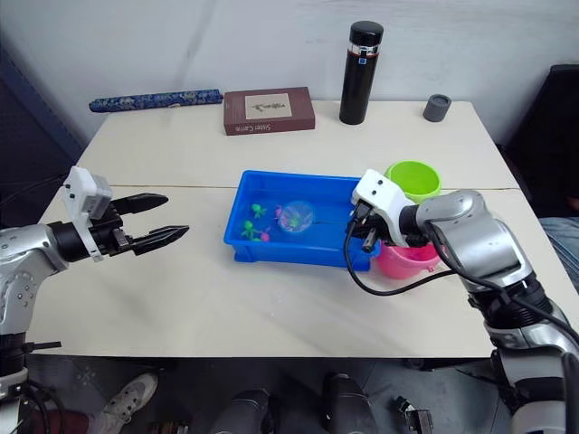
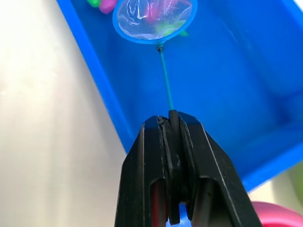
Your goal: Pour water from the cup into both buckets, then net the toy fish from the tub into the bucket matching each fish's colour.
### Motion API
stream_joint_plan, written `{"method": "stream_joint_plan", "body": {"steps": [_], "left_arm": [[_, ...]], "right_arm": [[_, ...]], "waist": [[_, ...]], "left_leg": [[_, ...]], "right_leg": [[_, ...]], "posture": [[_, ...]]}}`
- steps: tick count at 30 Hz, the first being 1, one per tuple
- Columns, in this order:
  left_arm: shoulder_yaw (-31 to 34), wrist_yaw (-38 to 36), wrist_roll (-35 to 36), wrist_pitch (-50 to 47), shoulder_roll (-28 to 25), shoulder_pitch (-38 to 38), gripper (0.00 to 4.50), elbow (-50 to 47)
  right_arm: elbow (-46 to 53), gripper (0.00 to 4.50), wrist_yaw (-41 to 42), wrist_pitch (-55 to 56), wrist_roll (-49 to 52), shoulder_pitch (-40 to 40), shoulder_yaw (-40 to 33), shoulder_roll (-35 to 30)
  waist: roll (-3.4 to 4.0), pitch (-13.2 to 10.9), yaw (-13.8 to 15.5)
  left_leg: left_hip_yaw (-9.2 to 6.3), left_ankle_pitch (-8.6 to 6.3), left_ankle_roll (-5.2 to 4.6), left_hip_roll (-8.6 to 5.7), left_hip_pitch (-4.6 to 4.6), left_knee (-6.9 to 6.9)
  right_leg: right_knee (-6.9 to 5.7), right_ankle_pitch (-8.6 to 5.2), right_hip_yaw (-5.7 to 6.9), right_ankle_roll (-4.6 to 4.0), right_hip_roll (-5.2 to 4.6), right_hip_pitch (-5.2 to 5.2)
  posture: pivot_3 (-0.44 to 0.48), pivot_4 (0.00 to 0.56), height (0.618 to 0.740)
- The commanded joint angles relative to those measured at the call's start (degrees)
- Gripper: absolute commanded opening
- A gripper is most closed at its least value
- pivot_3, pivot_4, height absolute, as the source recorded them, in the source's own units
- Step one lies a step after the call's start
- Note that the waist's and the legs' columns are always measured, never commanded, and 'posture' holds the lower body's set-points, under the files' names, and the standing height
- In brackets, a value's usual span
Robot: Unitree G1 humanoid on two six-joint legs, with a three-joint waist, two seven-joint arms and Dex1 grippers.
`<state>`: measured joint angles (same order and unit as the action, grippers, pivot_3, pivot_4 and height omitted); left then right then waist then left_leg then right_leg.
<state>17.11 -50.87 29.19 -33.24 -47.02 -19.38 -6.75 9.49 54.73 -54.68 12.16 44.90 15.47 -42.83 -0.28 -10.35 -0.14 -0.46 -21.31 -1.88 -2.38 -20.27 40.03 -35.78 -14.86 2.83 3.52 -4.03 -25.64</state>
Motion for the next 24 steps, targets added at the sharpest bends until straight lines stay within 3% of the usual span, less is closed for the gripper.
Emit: {"method": "stream_joint_plan", "body": {"steps": [1,9,18,24], "left_arm": [[0.9,0.3,1.2,0.4,0.2,0.4,4.47,-2.5],[1.2,0.9,1.3,0.0,0.6,1.4,4.47,-3.8],[2.1,1.5,1.6,-0.3,0.3,2.5,4.47,-4.9],[1.4,1.5,1.4,-0.1,0.6,1.7,4.47,-4.5]], "right_arm": [[-0.4,0.00,-1.5,-0.7,-0.1,2.4,0.4,2.1],[-6.3,0.00,-5.4,-0.5,-2.4,4.8,4.0,8.8],[-11.7,0.00,-5.5,2.3,-5.4,4.7,4.6,6.5],[-5.3,0.00,-0.2,1.3,-0.4,3.5,1.5,4.3]], "waist": [[0.00,0.0,0.0],[0.00,0.0,0.0],[0.00,0.0,0.0],[0.00,0.0,0.0]], "left_leg": [[0.00,0.00,0.01,0.00,0.00,-0.01],[0.00,0.00,0.01,-0.02,-0.02,-0.01],[-0.02,0.00,0.01,-0.06,-0.04,-0.02],[-0.03,0.00,0.02,-0.04,-0.04,-0.05]], "right_leg": [[0.00,0.00,0.01,0.00,0.00,-0.01],[-0.01,0.00,0.02,0.00,0.00,-0.03],[0.01,0.00,0.03,0.00,-0.04,-0.03],[0.02,0.00,0.04,0.00,-0.02,-0.04]], "posture": [[0.000,0.150,0.739],[0.000,0.150,0.739],[0.000,0.150,0.739],[0.000,0.150,0.739]]}}
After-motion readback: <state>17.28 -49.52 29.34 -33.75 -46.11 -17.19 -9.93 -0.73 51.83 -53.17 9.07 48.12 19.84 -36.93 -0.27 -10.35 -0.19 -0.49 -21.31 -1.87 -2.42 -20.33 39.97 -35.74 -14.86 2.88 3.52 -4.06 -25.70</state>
